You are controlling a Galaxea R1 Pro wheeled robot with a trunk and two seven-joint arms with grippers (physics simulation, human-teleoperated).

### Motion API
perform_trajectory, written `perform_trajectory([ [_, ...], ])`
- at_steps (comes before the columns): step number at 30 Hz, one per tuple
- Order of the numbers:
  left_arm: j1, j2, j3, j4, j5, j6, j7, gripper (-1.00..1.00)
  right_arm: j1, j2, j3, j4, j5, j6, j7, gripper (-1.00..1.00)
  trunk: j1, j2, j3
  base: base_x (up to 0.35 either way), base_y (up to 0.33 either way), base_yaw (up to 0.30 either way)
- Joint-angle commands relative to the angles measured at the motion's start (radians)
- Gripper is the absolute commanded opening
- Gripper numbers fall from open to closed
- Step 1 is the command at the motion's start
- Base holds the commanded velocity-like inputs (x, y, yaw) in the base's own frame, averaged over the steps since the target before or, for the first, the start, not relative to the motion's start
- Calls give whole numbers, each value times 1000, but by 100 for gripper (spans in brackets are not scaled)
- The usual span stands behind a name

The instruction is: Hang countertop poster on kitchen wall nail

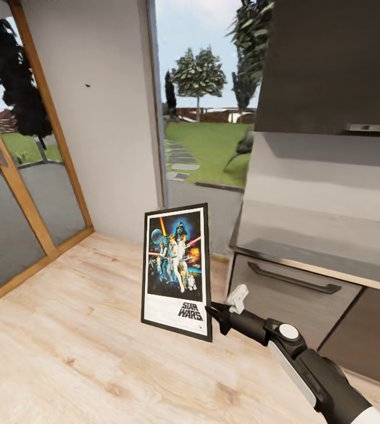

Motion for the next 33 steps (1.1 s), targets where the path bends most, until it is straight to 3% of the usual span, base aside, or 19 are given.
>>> perform_trajectory([
  [1, -1, 0, 2, 1, 6, 10, -4, 100, -1, -1, 1, -2, -12, 9, 1, -100, 1, -2, -2, 189, 273, 284],
  [7, -1, 0, 2, 1, 6, 11, -4, 100, -1, -1, 1, -2, -12, 10, 0, -100, 1, -2, -2, 190, 277, 171],
  [24, -1, 0, 2, 1, 6, 10, -4, 100, -1, -2, 1, -2, -12, 10, 0, -100, 1, -2, -2, 190, 303, 7],
  [33, -1, 0, 2, 1, 6, 10, -4, 100, -1, -1, 1, -2, -12, 10, 0, -100, 1, -2, -2, 189, 311, 215],
])
